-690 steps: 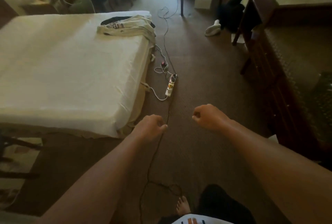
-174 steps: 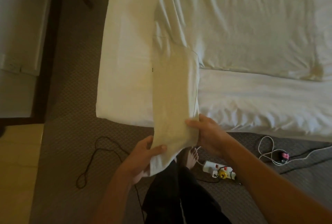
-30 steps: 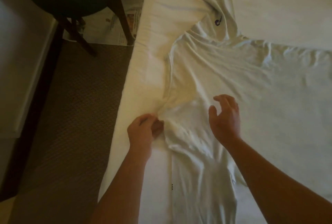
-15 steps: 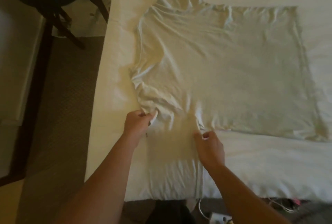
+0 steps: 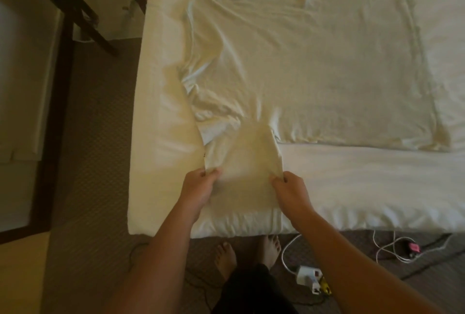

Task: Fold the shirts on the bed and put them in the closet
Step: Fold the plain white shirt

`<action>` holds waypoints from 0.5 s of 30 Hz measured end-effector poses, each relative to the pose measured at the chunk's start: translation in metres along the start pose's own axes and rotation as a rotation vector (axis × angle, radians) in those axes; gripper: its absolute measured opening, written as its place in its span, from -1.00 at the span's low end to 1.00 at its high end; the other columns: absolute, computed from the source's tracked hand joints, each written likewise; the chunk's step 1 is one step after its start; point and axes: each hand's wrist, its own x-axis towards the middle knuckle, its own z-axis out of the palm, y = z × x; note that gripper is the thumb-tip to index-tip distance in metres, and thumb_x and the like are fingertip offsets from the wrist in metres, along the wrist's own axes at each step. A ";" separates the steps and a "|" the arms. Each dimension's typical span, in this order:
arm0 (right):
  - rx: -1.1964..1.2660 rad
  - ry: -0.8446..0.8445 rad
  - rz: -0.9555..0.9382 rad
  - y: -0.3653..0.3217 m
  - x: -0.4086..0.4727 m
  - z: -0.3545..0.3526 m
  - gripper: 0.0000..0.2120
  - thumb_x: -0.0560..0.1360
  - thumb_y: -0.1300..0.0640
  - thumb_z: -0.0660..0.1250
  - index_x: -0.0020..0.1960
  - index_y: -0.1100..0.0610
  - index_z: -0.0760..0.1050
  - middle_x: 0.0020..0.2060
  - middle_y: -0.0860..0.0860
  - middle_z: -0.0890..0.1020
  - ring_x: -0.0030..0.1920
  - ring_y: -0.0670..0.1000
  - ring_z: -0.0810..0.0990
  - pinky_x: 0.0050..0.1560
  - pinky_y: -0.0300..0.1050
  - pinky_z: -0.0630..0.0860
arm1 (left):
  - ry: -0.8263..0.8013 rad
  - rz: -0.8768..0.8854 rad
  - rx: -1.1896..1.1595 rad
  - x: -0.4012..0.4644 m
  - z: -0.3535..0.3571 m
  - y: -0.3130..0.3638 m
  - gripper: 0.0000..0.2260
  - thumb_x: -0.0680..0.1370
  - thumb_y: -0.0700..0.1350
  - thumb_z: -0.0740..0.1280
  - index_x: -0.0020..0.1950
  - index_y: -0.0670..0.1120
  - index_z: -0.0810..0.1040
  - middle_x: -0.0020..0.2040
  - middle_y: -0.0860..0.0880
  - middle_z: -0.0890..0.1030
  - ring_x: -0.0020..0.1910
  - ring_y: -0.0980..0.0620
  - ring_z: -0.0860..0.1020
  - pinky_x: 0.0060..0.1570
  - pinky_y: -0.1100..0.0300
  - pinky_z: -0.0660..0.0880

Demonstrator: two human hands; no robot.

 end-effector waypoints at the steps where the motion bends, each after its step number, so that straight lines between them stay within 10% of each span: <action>1: 0.074 0.015 0.002 0.001 -0.003 -0.001 -0.81 0.62 0.08 0.26 -0.03 0.19 0.56 -0.16 0.11 0.64 -0.16 0.11 0.61 -0.18 0.00 0.52 | 0.009 0.001 -0.057 -0.003 -0.002 -0.004 -0.83 0.62 0.07 0.37 -0.01 0.01 0.68 -0.01 -0.05 0.71 -0.01 -0.11 0.67 0.11 -0.18 0.62; 8: -0.047 -0.039 0.016 0.025 -0.023 -0.003 -0.76 0.63 0.01 0.27 -0.09 0.18 0.50 -0.19 0.05 0.58 -0.17 0.06 0.57 -0.11 0.01 0.53 | -0.122 -0.127 -0.056 -0.035 -0.005 -0.026 -0.77 0.61 0.02 0.41 -0.13 -0.11 0.61 -0.20 -0.07 0.69 -0.27 -0.03 0.65 -0.34 0.17 0.52; 15: -0.259 -0.057 -0.041 0.031 -0.030 -0.010 -0.77 0.65 -0.02 0.23 0.11 0.14 0.50 0.00 0.05 0.60 -0.02 0.07 0.59 0.08 0.10 0.59 | -0.026 -0.084 -0.043 -0.044 -0.004 -0.057 -0.85 0.63 -0.05 0.39 0.00 -0.12 0.63 -0.03 -0.14 0.69 -0.04 -0.16 0.67 -0.20 -0.05 0.68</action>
